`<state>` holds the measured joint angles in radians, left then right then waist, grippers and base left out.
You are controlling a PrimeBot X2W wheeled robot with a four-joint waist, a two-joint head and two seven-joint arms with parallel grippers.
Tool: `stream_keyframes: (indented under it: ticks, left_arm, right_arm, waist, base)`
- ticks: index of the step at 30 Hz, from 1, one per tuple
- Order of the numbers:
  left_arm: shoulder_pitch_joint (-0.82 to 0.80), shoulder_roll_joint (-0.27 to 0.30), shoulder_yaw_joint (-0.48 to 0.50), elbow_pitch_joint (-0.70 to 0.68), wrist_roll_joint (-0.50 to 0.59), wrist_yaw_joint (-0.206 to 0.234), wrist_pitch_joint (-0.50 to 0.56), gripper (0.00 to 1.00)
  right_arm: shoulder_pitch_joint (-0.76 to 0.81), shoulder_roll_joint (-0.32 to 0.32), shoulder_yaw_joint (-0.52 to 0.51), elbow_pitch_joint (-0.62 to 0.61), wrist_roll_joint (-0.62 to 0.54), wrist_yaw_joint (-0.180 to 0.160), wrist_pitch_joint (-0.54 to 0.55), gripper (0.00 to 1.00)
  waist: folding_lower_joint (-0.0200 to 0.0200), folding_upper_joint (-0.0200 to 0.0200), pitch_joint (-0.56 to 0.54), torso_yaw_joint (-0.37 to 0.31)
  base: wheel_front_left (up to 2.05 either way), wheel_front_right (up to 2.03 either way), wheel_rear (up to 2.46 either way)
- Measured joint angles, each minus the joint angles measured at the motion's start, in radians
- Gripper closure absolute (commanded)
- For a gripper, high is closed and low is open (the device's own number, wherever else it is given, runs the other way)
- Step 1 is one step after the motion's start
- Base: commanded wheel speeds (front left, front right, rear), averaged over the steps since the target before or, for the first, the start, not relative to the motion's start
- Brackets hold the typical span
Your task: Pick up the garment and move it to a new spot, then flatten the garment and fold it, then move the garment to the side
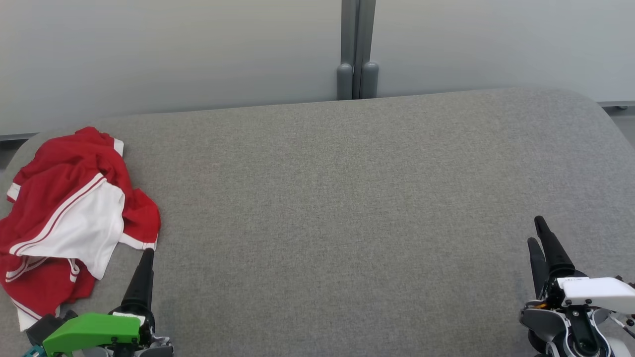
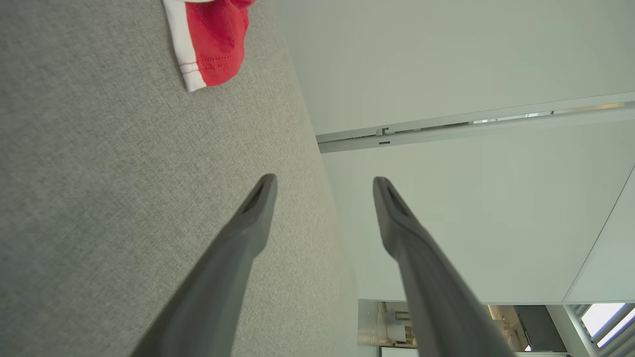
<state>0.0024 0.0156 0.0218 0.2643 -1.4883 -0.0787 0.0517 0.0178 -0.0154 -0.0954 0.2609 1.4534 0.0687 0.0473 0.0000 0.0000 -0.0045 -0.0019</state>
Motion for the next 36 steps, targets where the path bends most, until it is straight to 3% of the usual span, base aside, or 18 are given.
stream_keyframes:
  ticks: [14, 27, 36]
  left_arm:
    - [-0.005, 0.002, -0.028, -0.065, 0.222, 0.01, -0.045, 0.0]
    - [-0.008, 0.026, -0.108, -0.11, 0.523, 0.054, -0.09, 0.0]
    - [-0.002, 0.029, -0.149, -0.101, 0.66, 0.081, -0.126, 0.0]
  right_arm:
    - [0.0, -0.022, 0.043, -0.075, -0.247, -0.027, -0.042, 0.0]
    - [0.002, -0.047, 0.126, -0.114, -0.514, -0.063, -0.091, 0.0]
    - [0.016, -0.05, 0.168, -0.104, -0.668, -0.089, -0.124, 0.0]
  waist:
    - [0.0, 0.0, -0.004, 0.001]
    - [0.0, 0.0, -0.006, -0.001]
    - [0.0, 0.0, -0.007, -0.003]
  base:
    - [0.0, 0.0, 0.0]
    - [0.0, 0.0, 0.0]
    - [0.0, 0.0, 0.0]
